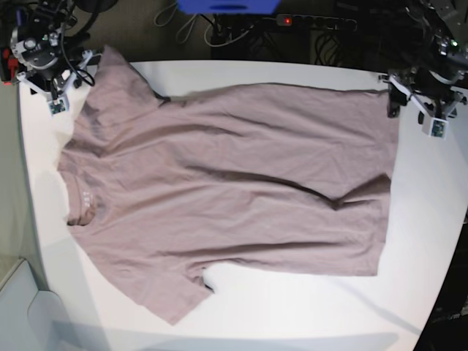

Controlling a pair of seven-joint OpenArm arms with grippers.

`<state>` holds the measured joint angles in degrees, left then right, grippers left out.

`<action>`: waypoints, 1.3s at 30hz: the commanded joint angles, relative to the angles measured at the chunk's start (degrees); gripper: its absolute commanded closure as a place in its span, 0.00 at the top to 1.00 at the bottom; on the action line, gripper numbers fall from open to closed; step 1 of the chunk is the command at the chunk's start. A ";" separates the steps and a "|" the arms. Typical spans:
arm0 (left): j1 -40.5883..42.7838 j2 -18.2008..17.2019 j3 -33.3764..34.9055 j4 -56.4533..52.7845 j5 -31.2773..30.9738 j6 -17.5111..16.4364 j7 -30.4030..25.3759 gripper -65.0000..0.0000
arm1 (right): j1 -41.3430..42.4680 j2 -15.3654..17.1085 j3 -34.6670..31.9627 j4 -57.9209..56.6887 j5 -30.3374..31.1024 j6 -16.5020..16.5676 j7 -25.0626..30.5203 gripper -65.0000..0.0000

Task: Layout the t-shirt on the table in an organized manner, then fold the t-shirt properly
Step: 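Grasp the shirt's hem corners with both grippers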

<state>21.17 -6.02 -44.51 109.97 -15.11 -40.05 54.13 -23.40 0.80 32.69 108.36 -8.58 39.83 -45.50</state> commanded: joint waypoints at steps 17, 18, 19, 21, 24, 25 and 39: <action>-2.93 -0.62 -1.42 -21.67 1.62 0.10 -8.02 0.73 | 0.23 0.74 0.32 0.79 0.36 0.17 0.79 0.48; -3.37 -0.62 -1.42 -22.63 1.62 0.10 -8.02 0.73 | 0.23 0.74 0.32 0.79 0.36 0.17 0.79 0.48; -3.45 -0.62 -1.33 -23.69 1.62 0.10 -8.02 0.73 | 0.23 0.74 0.32 0.79 0.36 0.17 0.79 0.48; -3.63 -0.62 -1.33 -25.27 1.62 0.05 -8.02 0.71 | 0.23 0.74 0.32 0.79 0.36 0.17 0.79 0.48; -3.72 -0.62 -1.69 -26.15 1.62 0.05 -8.02 0.48 | 0.06 0.74 0.41 0.79 0.36 0.17 0.79 0.48; -3.72 -0.62 -1.77 -26.24 1.62 0.05 -8.02 0.37 | -0.03 0.74 0.50 0.79 0.36 0.17 0.79 0.48; -3.45 -0.62 -1.60 -26.15 1.71 0.05 -7.67 0.00 | 0.67 -3.74 -1.87 -0.88 0.36 0.17 0.44 0.51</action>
<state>16.82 -6.79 -46.41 84.14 -16.12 -39.86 41.95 -22.98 -3.38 30.63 106.61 -8.62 39.81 -45.84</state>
